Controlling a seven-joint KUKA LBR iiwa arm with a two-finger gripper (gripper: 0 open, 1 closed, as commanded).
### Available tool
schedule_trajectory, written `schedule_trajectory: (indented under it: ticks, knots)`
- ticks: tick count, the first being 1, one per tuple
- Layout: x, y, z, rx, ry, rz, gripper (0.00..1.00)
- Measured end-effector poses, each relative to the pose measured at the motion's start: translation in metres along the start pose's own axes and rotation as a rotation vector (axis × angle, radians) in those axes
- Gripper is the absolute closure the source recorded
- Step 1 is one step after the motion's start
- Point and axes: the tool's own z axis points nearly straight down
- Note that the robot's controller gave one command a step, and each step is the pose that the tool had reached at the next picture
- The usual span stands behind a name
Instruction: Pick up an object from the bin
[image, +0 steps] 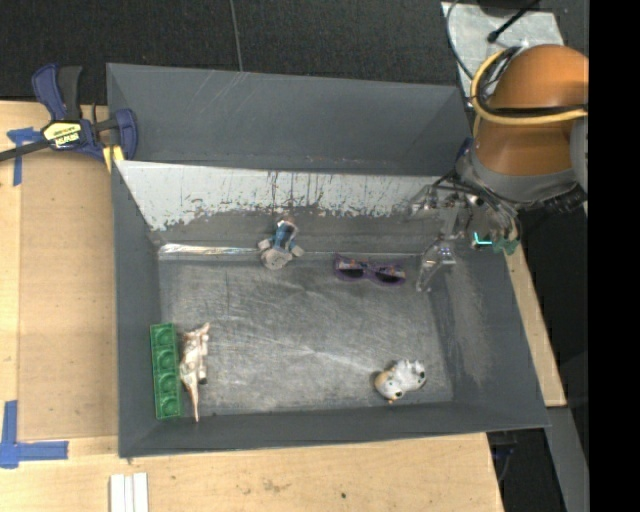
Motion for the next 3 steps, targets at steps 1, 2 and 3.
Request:
schedule_trajectory:
  ticks: [1,2,3]
  knots:
    - [-0.002,0.0,-0.005,0.001,-0.009,-0.002,0.0]
    - [-0.008,0.019,0.067,0.0,-0.012,0.097,0.0]
    - [-0.008,0.028,0.086,0.0,-0.006,0.101,0.0]
